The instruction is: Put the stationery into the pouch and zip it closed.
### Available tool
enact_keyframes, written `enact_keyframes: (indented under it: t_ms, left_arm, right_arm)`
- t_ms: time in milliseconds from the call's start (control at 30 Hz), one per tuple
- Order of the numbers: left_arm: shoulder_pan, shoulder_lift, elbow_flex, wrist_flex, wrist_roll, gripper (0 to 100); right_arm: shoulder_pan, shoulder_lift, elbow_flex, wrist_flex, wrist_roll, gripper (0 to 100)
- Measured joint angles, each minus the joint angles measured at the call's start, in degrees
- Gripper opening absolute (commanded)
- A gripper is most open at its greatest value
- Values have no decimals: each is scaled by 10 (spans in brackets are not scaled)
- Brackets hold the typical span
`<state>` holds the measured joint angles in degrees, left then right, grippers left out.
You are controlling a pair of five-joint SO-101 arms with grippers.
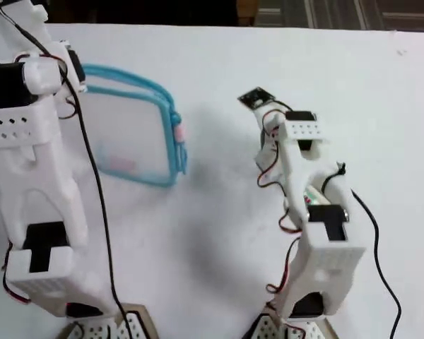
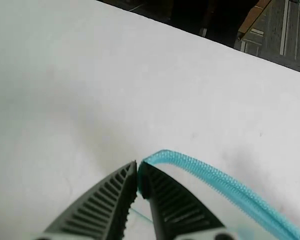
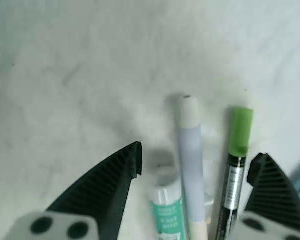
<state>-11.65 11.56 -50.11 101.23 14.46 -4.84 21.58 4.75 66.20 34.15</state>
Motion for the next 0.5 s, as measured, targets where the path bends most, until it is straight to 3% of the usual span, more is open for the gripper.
enact_keyframes:
  t_ms: [300, 500]
  left_arm:
    - [0, 0, 0, 0, 0, 23]
    - [0, 0, 0, -2, 0, 23]
  right_arm:
    - [5, 102, -86, -2, 0, 15]
    - [6, 108, -106, -1, 2, 15]
